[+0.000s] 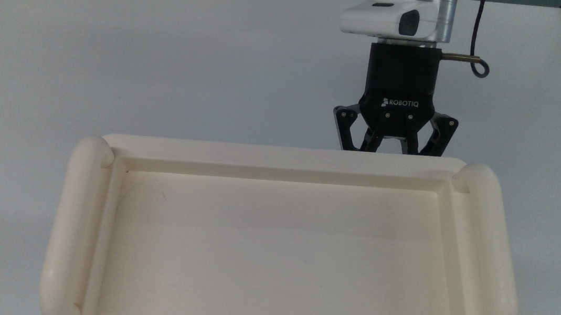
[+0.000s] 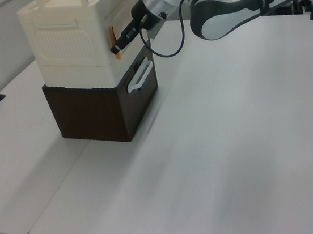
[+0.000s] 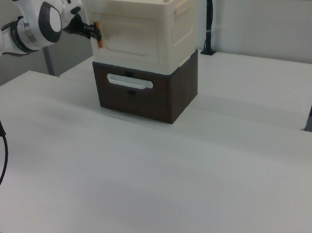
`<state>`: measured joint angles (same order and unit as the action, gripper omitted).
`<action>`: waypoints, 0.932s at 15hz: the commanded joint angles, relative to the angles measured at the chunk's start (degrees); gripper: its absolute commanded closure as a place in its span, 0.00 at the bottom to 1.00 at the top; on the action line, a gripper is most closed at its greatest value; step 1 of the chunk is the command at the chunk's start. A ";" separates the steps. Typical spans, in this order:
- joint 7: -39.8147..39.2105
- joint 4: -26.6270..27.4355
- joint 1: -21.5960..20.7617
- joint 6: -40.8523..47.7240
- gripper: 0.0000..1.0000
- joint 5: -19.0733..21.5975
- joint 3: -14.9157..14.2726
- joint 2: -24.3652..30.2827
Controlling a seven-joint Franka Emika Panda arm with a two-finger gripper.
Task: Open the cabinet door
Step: 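Hook the door edge and pull it outward, swinging it on its hinge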
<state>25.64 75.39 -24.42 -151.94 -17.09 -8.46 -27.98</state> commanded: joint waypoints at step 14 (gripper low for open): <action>2.75 -2.88 -1.24 -2.31 0.87 -1.90 -2.61 -2.79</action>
<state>26.10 74.67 -24.44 -153.23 -17.25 -9.52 -28.99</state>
